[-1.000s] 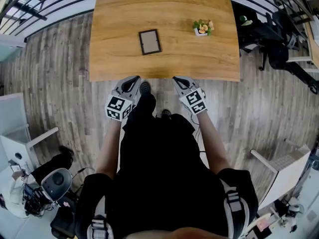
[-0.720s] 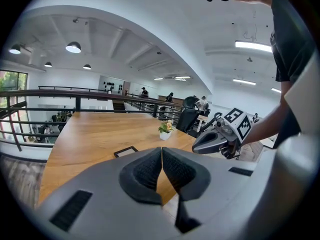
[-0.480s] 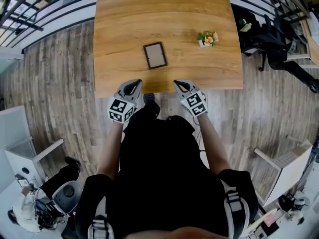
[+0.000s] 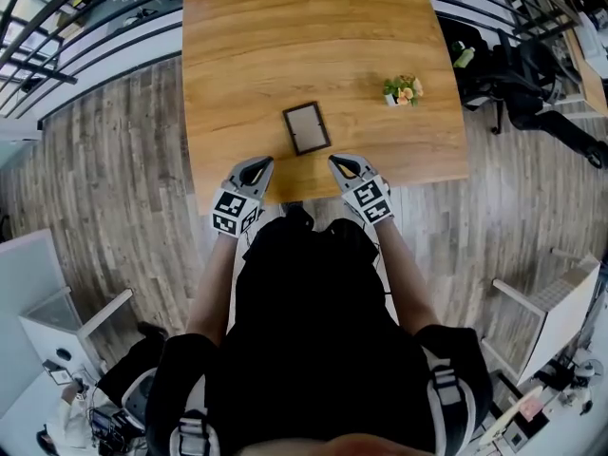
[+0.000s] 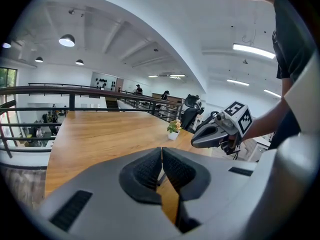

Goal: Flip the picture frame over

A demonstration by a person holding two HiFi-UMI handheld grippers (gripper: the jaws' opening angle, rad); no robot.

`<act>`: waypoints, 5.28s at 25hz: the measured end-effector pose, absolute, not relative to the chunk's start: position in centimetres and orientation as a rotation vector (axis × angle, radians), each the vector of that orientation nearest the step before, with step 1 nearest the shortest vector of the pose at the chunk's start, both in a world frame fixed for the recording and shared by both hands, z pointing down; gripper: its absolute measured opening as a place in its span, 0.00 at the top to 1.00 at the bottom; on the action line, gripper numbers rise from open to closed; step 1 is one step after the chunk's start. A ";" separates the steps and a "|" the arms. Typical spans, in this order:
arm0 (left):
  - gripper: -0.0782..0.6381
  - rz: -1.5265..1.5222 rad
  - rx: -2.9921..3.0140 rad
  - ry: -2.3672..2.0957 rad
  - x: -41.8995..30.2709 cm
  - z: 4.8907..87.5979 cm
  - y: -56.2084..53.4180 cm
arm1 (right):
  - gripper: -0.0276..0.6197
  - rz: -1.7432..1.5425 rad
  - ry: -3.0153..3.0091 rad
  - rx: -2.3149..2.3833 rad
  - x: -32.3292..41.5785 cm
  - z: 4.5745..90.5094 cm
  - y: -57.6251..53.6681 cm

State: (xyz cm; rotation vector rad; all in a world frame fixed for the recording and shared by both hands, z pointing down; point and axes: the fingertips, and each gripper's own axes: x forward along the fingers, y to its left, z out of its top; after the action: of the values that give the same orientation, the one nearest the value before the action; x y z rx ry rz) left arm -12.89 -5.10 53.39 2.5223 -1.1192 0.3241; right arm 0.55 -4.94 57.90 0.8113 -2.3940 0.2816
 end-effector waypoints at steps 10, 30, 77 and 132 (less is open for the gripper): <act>0.86 0.375 2.510 -1.039 -12.3 55.4 -6.1 | 0.95 0.297 -2.360 0.810 0.4 59.1 -5.8; 0.86 0.444 2.411 -1.058 -10.9 58.3 -8.1 | 0.94 0.390 -2.271 0.602 0.1 67.7 -9.3; 0.86 0.506 2.324 -0.980 -7.3 62.9 -7.4 | 0.88 1.150 -2.021 1.069 2.3 73.7 -13.7; 0.77 -0.172 1.610 -0.975 -9.4 64.4 -11.9 | 0.73 0.500 -2.382 0.825 -1.9 66.0 -8.5</act>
State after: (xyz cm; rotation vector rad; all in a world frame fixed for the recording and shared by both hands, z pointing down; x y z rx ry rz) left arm -9.42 -11.91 64.43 1.6097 -0.9748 -0.1723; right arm -1.90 -8.55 66.03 0.8248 -2.3825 0.5002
